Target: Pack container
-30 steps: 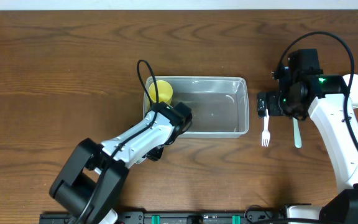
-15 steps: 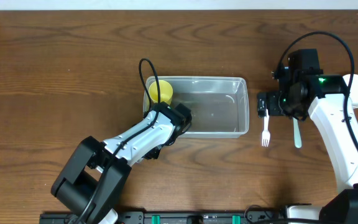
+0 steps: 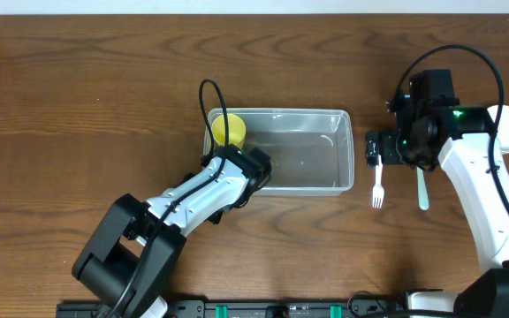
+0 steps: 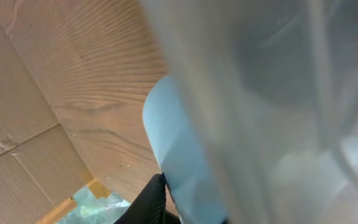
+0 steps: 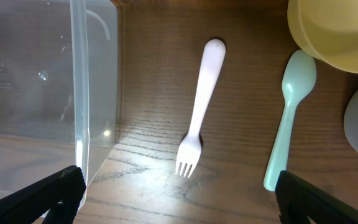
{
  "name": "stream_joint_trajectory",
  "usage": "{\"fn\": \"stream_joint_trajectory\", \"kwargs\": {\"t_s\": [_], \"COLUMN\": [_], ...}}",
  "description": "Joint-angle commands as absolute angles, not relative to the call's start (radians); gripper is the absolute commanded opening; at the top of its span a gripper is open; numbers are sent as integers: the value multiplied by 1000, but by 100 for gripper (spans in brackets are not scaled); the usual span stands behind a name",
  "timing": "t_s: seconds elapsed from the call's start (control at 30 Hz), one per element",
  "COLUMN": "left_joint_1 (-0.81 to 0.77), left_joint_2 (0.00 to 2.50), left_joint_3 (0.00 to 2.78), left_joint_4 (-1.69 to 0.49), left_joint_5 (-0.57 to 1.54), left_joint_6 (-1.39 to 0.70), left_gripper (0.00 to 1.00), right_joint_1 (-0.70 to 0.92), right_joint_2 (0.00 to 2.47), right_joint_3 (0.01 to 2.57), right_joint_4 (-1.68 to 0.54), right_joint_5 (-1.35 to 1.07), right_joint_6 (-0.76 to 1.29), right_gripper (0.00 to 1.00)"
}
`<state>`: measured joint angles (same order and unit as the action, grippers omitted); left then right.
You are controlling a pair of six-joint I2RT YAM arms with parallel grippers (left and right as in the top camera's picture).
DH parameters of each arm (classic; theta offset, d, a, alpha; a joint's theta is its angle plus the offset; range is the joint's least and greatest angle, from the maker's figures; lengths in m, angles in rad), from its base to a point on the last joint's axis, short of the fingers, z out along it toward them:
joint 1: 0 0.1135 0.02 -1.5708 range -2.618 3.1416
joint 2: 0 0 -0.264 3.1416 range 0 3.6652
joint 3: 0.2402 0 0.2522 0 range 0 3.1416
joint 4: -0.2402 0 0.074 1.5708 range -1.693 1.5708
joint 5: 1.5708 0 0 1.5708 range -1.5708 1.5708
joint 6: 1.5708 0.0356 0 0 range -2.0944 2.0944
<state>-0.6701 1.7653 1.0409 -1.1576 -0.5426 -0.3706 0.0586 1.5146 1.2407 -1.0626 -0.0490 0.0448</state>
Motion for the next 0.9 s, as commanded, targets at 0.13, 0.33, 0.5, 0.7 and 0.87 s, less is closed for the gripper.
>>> {"fn": "stream_joint_trajectory", "kwargs": {"t_s": [0.13, 0.33, 0.5, 0.7, 0.87], "left_joint_1": [-668, -668, -668, -668, -668], "left_joint_2": [1750, 1689, 1583, 1428, 1367], "left_joint_3": [1052, 1071, 1081, 1161, 1324], "left_joint_4": [-1190, -1201, -1216, -1282, -1309], "left_joint_5": [-535, -544, -548, -596, -584], "left_joint_6": [-451, -461, -479, -487, -442], "left_gripper": [10, 10, 9, 6, 6], "right_joint_1": [52, 52, 52, 52, 52], "right_joint_2": [1519, 1519, 1519, 1519, 1519], "right_joint_3": [1254, 1254, 1254, 1254, 1254], "right_joint_4": [-1065, -1065, -1066, -1066, -1066], "right_joint_5": [-45, -45, -45, -45, -45], "right_joint_6": [48, 48, 47, 48, 47], "right_gripper": [99, 99, 99, 99, 99]}}
